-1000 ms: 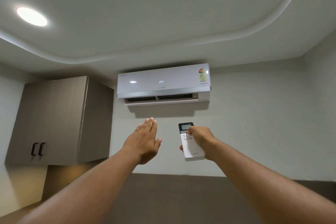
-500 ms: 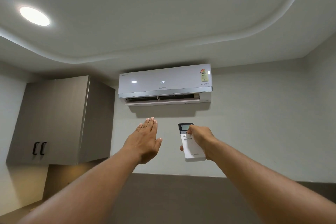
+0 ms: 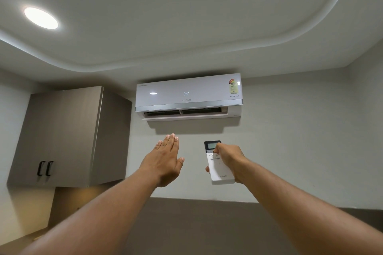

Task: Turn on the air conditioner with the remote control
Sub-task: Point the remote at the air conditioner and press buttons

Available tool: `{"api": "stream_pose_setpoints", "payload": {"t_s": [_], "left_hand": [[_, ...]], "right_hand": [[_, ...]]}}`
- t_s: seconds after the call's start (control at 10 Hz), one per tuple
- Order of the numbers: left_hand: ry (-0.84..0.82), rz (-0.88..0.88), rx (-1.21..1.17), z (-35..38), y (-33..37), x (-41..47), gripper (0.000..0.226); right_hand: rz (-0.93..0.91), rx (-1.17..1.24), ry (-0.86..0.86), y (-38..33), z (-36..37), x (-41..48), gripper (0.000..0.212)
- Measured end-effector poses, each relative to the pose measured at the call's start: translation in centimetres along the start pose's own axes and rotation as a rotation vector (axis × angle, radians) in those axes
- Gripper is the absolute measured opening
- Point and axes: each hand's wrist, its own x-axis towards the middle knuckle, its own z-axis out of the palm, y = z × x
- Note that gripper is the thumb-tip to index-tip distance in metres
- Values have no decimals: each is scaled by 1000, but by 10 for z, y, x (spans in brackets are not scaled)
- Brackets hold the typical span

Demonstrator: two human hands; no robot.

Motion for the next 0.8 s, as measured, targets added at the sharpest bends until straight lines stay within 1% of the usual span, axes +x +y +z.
{"api": "stream_pose_setpoints", "payload": {"t_s": [0.8], "left_hand": [[-11,2,-4,1,-5,-4,69]], "right_hand": [[-2,2,3,0,5,-3,14]]}}
